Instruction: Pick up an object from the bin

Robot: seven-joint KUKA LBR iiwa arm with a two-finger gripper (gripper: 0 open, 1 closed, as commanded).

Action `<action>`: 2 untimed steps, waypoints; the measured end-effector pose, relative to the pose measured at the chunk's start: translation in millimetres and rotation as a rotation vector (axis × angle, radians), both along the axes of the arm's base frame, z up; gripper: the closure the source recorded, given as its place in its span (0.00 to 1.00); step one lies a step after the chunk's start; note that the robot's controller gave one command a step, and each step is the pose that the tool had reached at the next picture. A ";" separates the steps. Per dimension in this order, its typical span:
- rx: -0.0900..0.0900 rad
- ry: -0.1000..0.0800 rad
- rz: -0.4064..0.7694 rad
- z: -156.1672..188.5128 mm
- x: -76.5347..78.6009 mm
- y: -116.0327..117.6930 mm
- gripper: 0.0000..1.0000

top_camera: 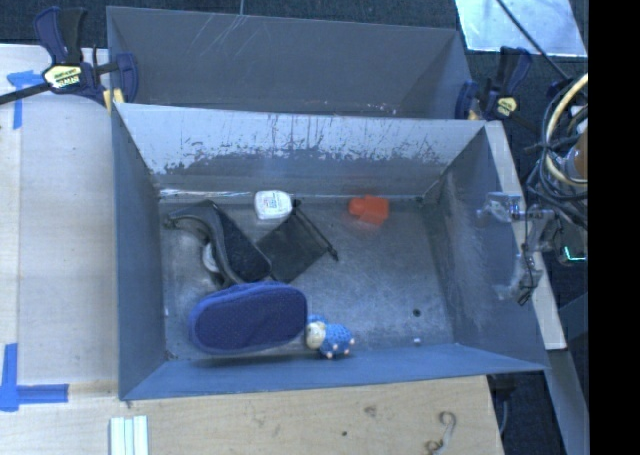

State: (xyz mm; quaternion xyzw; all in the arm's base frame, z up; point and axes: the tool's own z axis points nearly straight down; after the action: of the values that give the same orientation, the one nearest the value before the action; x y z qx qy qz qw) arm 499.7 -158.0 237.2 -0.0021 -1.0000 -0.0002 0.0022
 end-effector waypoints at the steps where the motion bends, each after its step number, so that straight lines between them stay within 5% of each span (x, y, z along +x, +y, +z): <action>1: 0.001 -0.011 0.390 -5.4 38.2 124.1 0.00; 2: 0.002 -0.013 0.517 -11.5 112.5 195.9 0.00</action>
Offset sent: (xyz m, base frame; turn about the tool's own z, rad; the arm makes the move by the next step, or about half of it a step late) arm 0.0367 0.1218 -0.0057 -0.3868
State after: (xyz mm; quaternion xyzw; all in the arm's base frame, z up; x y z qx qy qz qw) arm 612.1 38.0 225.7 0.2539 -0.9672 -0.0008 -0.0041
